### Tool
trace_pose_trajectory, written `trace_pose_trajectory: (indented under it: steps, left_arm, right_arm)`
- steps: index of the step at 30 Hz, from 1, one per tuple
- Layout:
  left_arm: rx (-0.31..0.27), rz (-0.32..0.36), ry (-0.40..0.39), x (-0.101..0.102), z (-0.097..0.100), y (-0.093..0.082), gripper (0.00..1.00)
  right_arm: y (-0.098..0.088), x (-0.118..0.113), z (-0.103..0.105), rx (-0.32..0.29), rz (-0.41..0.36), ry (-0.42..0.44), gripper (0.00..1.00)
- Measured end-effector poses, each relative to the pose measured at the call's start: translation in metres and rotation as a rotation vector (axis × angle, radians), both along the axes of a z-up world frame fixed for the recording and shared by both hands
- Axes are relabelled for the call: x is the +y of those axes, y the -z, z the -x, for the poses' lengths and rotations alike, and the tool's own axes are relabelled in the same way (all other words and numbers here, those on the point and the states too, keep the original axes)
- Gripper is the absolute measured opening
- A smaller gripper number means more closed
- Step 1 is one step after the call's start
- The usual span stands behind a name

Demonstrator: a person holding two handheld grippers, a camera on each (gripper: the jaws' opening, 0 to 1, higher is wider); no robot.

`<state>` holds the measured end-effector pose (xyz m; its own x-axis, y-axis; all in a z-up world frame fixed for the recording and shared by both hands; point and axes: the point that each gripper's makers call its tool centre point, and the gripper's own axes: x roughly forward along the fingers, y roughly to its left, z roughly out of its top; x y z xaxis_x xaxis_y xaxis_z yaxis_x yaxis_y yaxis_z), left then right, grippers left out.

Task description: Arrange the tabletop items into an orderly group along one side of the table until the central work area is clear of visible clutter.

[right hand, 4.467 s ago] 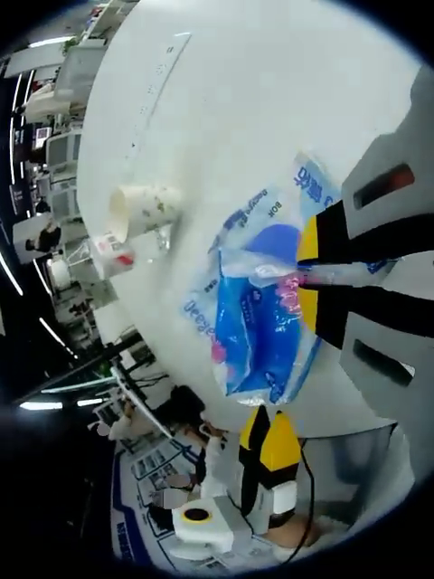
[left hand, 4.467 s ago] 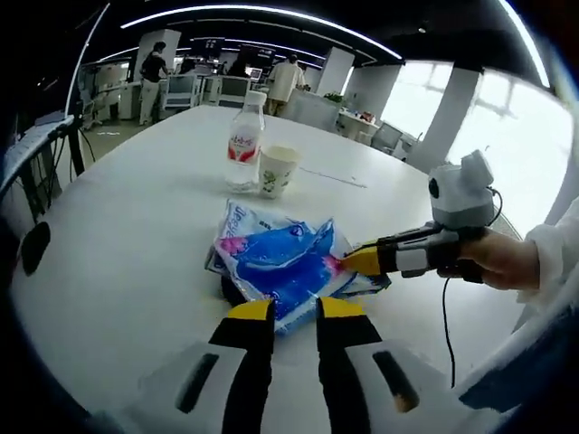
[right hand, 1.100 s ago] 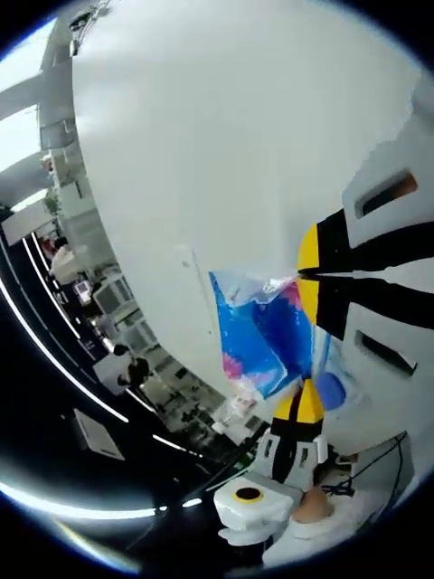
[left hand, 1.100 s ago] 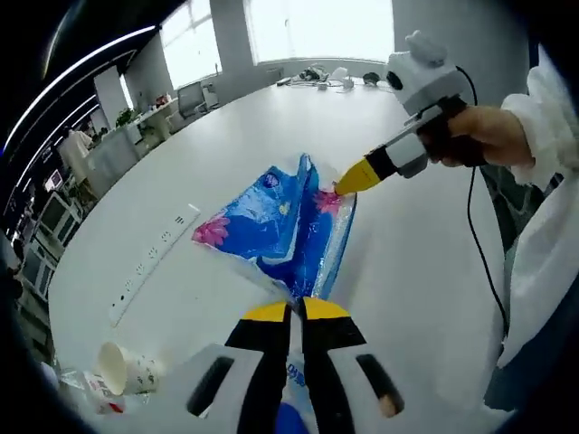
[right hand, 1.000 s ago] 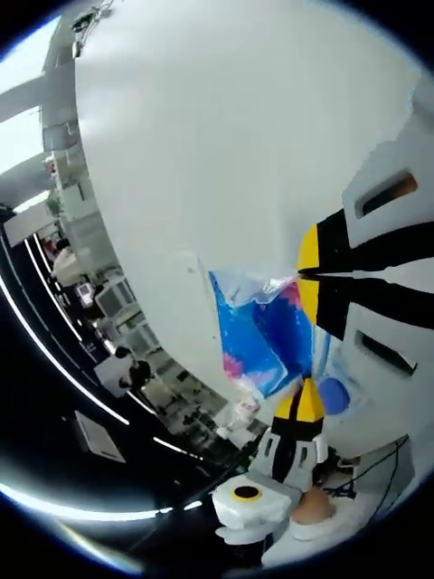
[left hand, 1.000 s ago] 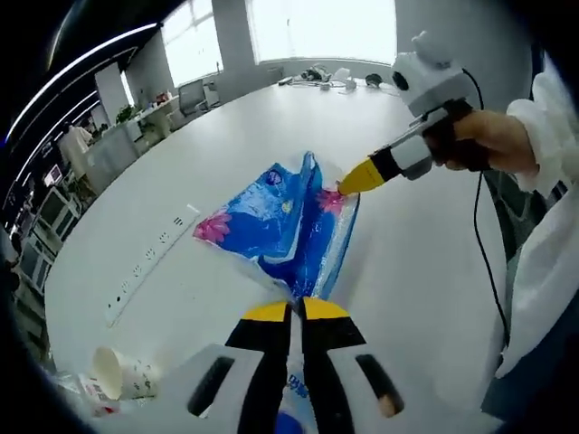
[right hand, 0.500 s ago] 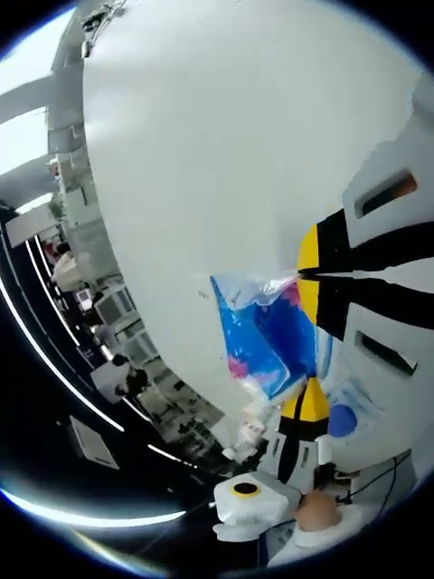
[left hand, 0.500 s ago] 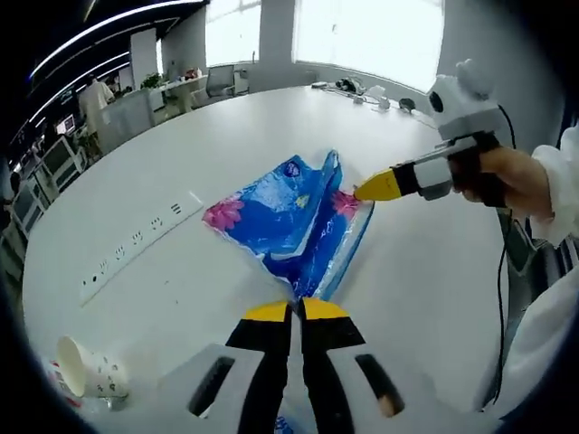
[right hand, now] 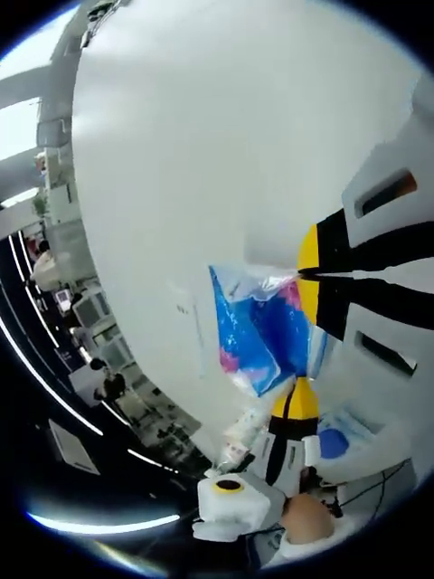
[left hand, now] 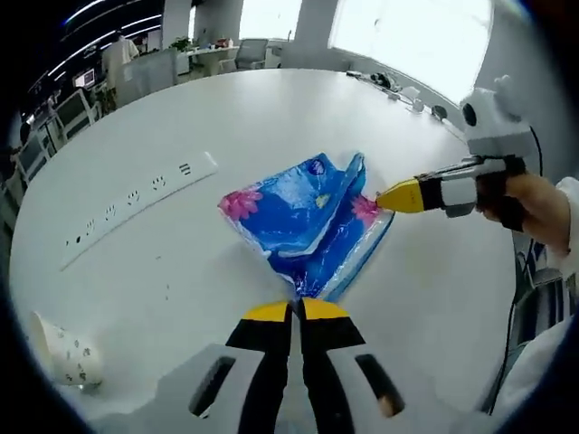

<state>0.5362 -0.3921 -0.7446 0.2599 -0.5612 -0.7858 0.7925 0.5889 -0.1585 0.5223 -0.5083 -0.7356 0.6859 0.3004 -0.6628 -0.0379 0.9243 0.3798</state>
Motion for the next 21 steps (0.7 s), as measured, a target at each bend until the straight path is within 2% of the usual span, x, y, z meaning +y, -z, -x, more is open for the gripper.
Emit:
trace_pose_trajectory:
  steps: [7, 10, 21]
  left_arm:
    - [0.026, -0.012, -0.038, 0.002, -0.009, 0.010, 0.00]
    - [0.035, -0.016, -0.044, 0.003, -0.009, 0.012, 0.00]
    - [0.046, -0.007, -0.055, 0.000, -0.011, 0.017, 0.00]
  right_arm:
    - [0.022, -0.003, -0.010, 0.035, 0.016, -0.016, 0.00]
    - [0.025, -0.003, -0.014, 0.035, 0.027, -0.028, 0.00]
    - [0.031, -0.004, -0.007, 0.055, 0.020, -0.010, 0.00]
